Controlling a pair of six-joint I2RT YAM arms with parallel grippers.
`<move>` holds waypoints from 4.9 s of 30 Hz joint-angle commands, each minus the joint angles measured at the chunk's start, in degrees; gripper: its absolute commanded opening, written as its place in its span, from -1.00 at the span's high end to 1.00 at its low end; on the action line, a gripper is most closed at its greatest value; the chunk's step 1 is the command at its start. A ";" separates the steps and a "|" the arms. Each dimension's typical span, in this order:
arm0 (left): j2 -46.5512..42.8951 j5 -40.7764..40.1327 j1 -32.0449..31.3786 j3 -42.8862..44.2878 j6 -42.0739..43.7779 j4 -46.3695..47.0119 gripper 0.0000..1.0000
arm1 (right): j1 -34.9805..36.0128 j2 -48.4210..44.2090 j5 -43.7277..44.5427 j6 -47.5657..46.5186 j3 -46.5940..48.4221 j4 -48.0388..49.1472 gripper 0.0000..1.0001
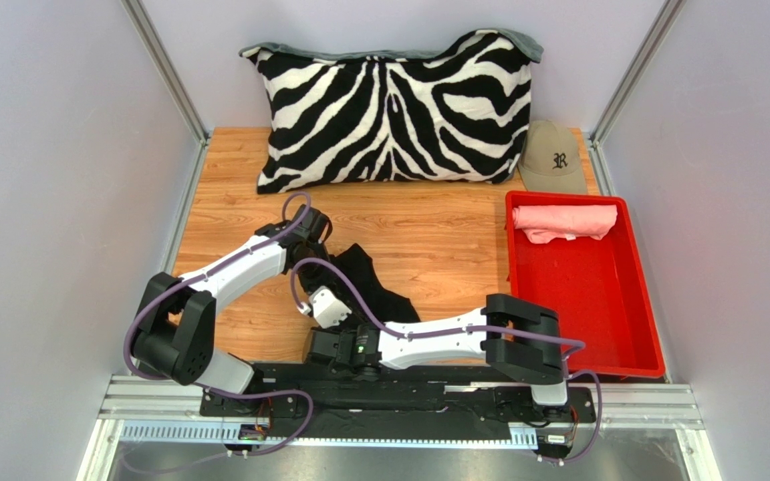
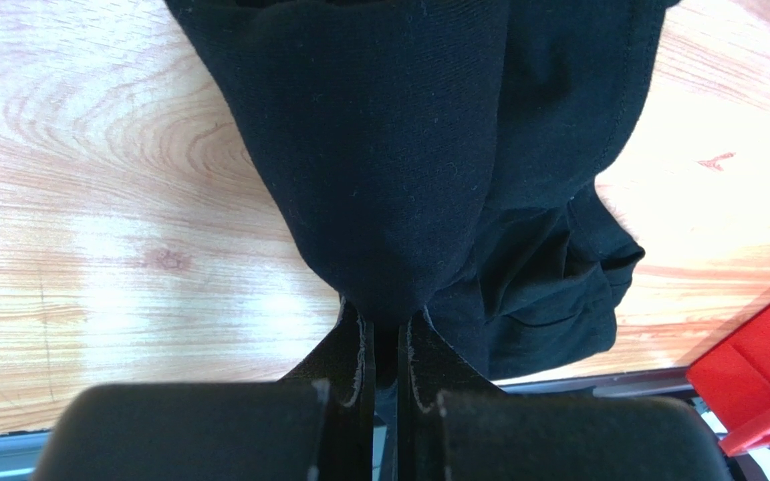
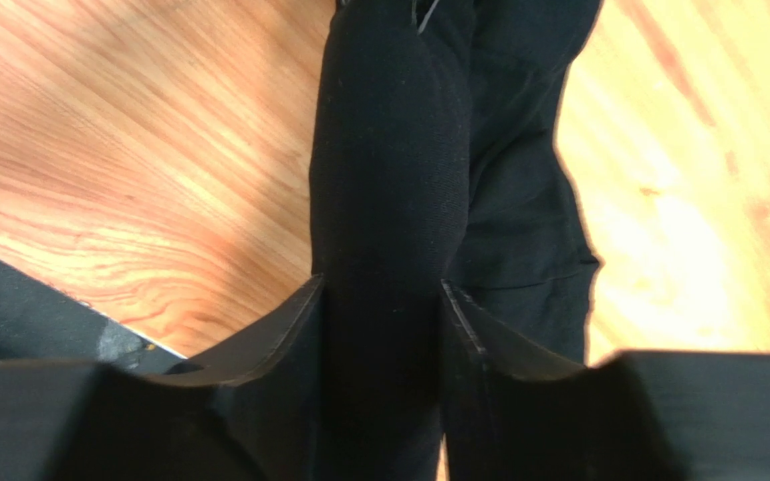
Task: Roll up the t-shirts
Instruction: Roll the T-shirt to the center of the board.
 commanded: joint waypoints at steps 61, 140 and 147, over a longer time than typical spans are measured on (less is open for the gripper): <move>7.50 -5.85 -3.44 0.45 -0.41 14.34 -0.13 | -38.84 -16.66 -63.32 19.50 -38.68 43.92 -0.05; 5.14 6.88 0.25 0.37 0.82 24.59 -0.41 | -25.47 -17.46 -38.23 -0.99 -19.16 18.84 0.28; 2.85 7.58 0.33 -2.53 -0.50 31.11 -0.43 | -26.09 -17.29 -38.85 -0.38 -19.78 19.11 0.30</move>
